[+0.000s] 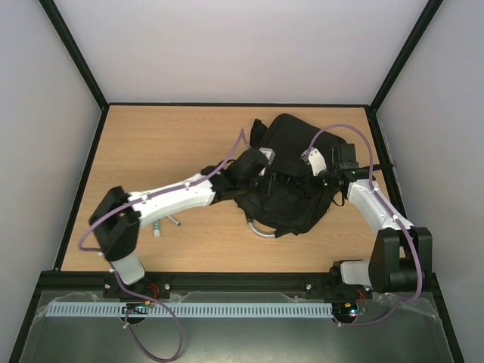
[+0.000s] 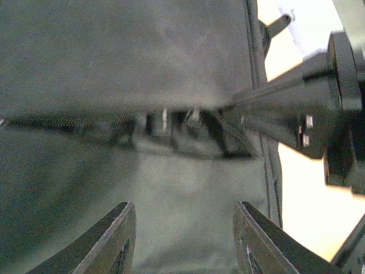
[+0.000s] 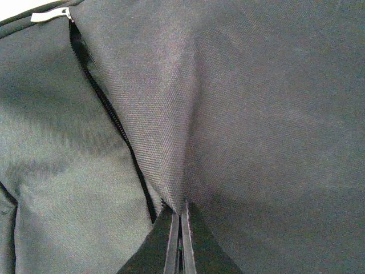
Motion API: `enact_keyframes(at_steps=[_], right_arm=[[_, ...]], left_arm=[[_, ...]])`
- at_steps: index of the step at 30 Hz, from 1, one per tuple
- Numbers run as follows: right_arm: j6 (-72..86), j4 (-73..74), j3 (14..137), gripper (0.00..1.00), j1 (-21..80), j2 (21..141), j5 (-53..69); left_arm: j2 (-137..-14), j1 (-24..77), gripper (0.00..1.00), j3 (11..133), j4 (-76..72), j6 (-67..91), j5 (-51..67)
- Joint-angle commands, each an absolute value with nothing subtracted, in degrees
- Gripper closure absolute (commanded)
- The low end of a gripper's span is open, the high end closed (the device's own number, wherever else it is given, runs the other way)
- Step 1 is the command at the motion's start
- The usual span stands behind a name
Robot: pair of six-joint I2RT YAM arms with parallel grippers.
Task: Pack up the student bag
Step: Place the student bag at the center of the board, then pick up the stationery from the center of the board.
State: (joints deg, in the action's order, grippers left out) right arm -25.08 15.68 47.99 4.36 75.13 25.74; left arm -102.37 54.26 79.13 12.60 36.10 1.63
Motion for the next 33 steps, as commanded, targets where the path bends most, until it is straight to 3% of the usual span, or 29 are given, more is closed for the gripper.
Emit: enact_keyframes(at_steps=[1,7,13,23,33], right_arm=[[-25.58,19.60,48.31,0.99,4.66,74.56,29.30],[-25.75,19.75,48.42,0.99,4.66,74.44,29.77],[-25.84,19.90,48.40,0.99,4.65,74.43,30.08],[-26.01,20.04,48.29,0.99,4.53,74.29,29.71],[-26.19,20.16,48.38,0.99,4.31,74.84,29.66]], left_arm=[[-92.04,55.29,0.52,69.65,21.86,35.46,-4.09],[-75.22,51.09,0.50,54.07,30.85,43.94,-14.69],[-66.78,37.30,0.52,43.28,36.54,46.45,-11.12],[-72.30,27.61,0.53,40.50,35.62,46.49,-7.19],[-78.09,23.73,0.63,40.39,33.02,49.34,-6.97]])
